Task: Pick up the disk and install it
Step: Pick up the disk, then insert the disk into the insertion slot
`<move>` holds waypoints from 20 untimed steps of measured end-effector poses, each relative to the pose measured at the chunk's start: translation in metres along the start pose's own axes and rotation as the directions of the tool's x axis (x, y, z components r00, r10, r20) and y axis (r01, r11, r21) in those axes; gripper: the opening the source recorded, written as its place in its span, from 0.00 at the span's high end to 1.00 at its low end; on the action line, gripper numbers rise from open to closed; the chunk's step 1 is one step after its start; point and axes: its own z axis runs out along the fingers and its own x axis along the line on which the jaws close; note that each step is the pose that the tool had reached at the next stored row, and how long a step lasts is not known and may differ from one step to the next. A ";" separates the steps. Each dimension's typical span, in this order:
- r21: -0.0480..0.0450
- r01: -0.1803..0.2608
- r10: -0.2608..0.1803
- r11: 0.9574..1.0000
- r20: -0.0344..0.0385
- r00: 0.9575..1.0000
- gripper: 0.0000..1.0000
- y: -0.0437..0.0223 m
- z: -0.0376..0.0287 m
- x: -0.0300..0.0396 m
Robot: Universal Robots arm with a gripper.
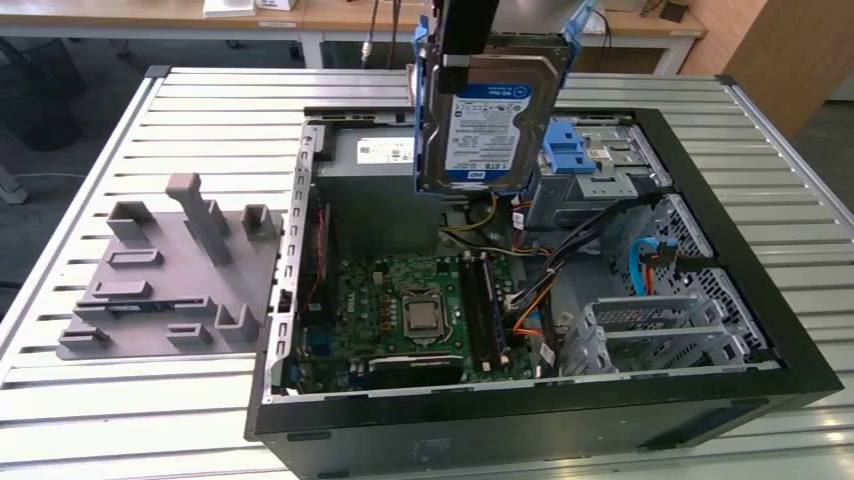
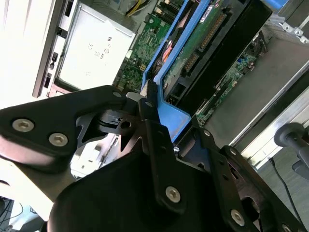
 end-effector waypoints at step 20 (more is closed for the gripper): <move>0.000 -0.001 0.001 1.000 -0.003 1.000 0.64 -0.0019 0.0001 0.0001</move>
